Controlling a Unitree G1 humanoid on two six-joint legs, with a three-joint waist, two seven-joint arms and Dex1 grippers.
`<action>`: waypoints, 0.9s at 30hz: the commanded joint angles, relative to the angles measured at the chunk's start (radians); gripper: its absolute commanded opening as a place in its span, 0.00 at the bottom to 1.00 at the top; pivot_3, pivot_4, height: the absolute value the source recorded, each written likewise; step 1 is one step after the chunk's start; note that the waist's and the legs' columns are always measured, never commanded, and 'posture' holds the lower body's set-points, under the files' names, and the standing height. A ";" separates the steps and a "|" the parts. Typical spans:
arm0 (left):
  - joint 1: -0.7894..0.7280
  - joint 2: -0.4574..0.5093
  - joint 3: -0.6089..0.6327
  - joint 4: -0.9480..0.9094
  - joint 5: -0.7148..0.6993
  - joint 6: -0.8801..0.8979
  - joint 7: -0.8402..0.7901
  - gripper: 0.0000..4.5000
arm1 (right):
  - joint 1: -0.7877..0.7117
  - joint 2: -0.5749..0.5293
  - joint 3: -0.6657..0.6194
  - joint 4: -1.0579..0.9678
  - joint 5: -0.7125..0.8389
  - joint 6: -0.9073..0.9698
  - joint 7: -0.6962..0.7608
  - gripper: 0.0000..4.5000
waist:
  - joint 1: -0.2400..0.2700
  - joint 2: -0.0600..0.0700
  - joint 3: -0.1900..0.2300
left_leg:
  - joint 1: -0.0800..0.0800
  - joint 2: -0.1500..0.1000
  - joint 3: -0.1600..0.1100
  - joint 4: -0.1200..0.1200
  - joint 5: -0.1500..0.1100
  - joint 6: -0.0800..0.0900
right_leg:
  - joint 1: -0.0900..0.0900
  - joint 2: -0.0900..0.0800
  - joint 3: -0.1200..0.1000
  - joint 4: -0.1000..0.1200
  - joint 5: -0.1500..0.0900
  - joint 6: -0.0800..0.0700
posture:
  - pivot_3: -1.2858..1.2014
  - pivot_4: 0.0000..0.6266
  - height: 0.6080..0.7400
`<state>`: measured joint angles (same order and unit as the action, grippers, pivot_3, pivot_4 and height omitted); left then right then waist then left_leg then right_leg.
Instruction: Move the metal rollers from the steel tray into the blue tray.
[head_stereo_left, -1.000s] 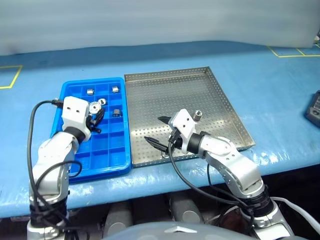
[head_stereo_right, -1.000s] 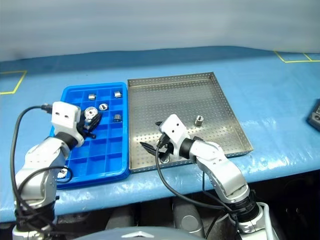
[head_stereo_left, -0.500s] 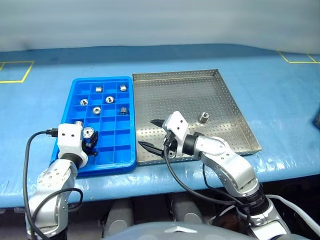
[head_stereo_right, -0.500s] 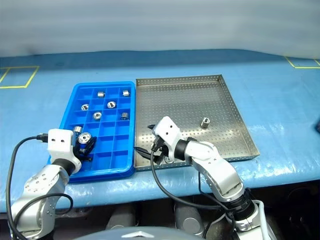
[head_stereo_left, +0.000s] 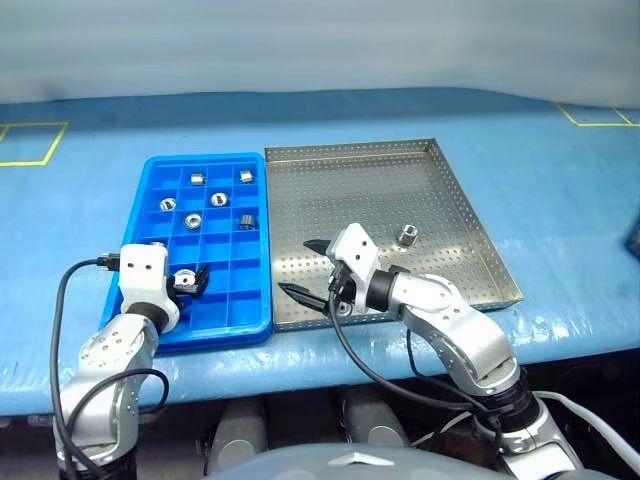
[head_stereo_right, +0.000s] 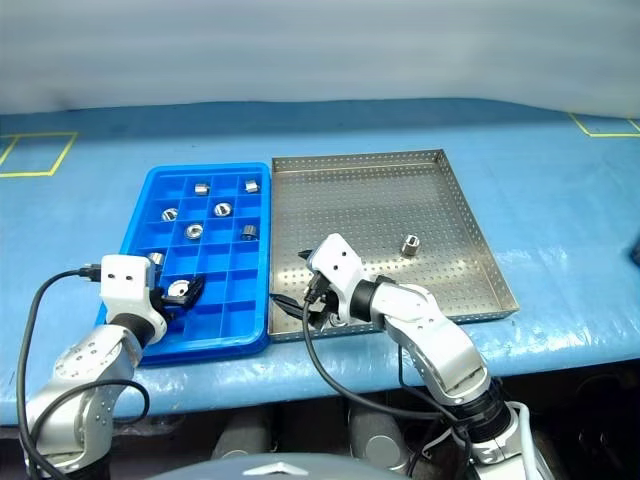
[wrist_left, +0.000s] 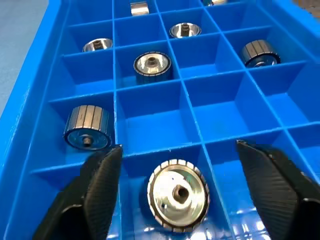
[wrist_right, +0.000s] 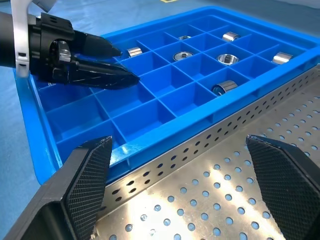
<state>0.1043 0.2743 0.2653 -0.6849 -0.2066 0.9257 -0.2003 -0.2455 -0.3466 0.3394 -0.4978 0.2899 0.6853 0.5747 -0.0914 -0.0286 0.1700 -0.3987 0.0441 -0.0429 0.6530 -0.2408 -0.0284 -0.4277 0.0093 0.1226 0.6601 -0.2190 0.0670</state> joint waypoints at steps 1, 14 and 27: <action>-0.032 0.005 -0.006 -0.017 -0.023 -0.029 -0.011 0.99 | 0.009 -0.010 -0.039 -0.046 0.009 -0.010 -0.011 1.00 | -0.001 0.000 0.000 | 0.000 0.000 0.000 0.000 0.000 0.000 | 0.000 0.000 0.000 0.000 0.000 0.000 | 0.49 0.24 1.00; -0.128 0.004 -0.218 0.043 -0.036 -0.382 -0.162 0.99 | 0.037 0.088 -0.226 0.044 -0.152 0.030 -0.366 1.00 | -0.025 0.000 0.000 | -0.001 0.000 0.002 0.000 0.000 0.000 | 0.000 0.000 0.001 0.000 0.001 0.001 | 0.46 0.24 1.00; -0.097 0.035 -0.447 0.068 -0.071 -0.441 -0.310 0.99 | -0.018 0.217 -0.331 0.226 -0.207 0.063 -0.534 1.00 | -0.076 0.001 0.000 | -0.001 0.000 0.001 0.000 0.000 0.000 | -0.001 0.000 0.002 0.000 0.002 0.003 | 0.47 0.24 1.00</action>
<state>0.0048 0.3084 -0.1625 -0.6026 -0.2683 0.4971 -0.4985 -0.2418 -0.1390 0.0274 -0.2710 0.0848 0.7646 0.0504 -0.1672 -0.0274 0.1699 -0.3997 0.0442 -0.0413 0.6529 -0.2408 -0.0282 -0.4284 0.0092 0.1245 0.6602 -0.2171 0.0702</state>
